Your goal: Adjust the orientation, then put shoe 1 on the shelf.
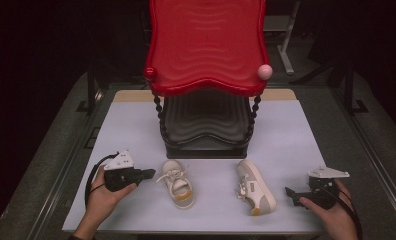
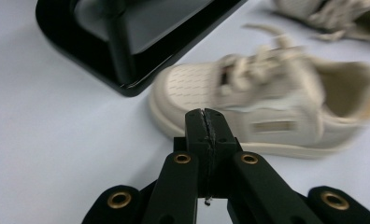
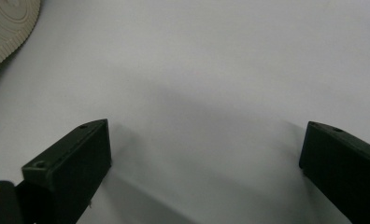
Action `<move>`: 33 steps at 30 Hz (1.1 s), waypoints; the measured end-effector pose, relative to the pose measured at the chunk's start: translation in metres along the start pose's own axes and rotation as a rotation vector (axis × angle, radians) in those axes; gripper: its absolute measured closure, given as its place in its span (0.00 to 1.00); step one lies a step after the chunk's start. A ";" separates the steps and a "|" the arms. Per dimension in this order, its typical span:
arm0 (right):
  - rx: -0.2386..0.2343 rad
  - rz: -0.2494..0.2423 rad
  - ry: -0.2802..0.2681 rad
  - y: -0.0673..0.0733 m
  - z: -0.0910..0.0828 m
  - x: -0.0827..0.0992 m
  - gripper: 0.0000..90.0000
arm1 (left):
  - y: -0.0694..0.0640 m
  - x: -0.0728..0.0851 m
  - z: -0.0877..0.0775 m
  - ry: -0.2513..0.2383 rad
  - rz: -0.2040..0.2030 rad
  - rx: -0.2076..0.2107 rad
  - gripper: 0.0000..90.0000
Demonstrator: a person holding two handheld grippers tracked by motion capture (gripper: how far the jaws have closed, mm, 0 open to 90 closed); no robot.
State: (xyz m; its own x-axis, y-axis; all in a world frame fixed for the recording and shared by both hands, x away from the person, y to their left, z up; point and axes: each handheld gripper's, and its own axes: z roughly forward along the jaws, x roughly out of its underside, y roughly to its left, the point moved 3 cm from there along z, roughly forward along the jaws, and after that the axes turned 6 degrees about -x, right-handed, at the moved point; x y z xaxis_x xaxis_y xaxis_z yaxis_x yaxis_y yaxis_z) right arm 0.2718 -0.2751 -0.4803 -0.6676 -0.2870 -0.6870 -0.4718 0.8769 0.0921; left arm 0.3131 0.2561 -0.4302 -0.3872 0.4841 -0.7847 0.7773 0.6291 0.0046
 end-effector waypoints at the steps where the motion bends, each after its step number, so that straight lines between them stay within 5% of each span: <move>1: 0.000 0.000 0.000 0.000 0.000 0.000 0.02 | 0.000 0.000 0.000 0.000 0.000 0.000 1.00; 7: 0.000 0.000 0.000 0.000 0.000 0.000 0.02 | 0.013 0.000 0.025 0.035 -0.008 -0.032 0.99; 25: 0.000 -0.002 0.001 0.000 0.000 0.000 0.02 | -0.004 -0.030 0.071 0.004 0.039 0.060 0.99; 29: 0.000 -0.001 0.000 0.000 0.000 0.000 0.02 | -0.004 -0.033 0.064 -0.007 0.020 0.076 0.93; 33: -0.001 -0.001 0.001 0.000 0.000 0.000 0.02 | 0.000 -0.035 0.039 -0.055 -0.015 0.111 0.84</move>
State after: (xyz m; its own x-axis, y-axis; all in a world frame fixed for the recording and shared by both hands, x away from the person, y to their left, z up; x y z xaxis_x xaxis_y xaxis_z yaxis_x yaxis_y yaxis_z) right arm 0.2719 -0.2752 -0.4803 -0.6676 -0.2881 -0.6865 -0.4728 0.8763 0.0921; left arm 0.3455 0.2155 -0.4266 -0.3742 0.4391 -0.8168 0.8227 0.5636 -0.0739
